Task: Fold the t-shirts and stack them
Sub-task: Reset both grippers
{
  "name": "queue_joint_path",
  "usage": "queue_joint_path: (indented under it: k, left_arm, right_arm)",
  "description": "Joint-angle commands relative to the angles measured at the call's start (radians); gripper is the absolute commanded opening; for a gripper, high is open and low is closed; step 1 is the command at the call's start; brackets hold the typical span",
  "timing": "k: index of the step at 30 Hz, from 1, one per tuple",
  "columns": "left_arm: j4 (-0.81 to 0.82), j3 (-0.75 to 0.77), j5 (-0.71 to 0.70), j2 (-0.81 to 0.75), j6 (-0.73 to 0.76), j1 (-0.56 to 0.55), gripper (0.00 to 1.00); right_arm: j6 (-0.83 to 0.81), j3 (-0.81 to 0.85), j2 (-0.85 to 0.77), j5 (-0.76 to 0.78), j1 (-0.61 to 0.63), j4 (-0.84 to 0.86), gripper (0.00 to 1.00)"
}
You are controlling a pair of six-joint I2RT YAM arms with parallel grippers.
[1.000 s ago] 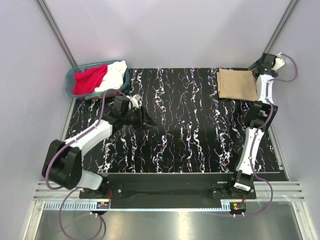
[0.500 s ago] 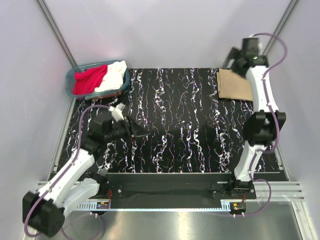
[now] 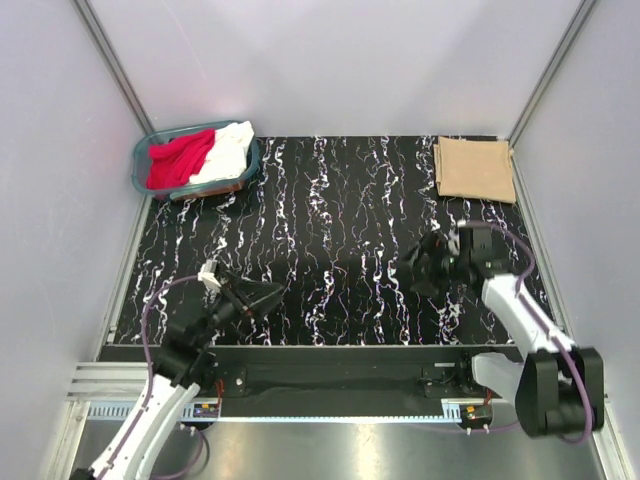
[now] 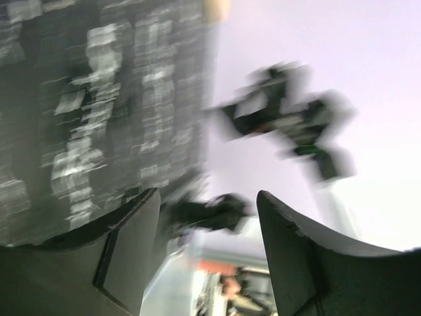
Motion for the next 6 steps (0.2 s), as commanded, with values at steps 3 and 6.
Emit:
queue_joint_path:
  k: [3, 6]
  left_arm:
    - [0.085, -0.171, -0.048, -0.250, -0.173, 0.004, 0.69]
    - [0.174, -0.173, -0.003, -0.257, -0.168, 0.004, 0.71]
  right_arm:
    - [0.099, -0.226, -0.198, -0.198, 0.003, 0.251, 1.00]
    - [0.174, -0.324, -0.281, -0.290, 0.001, 0.398, 1.00]
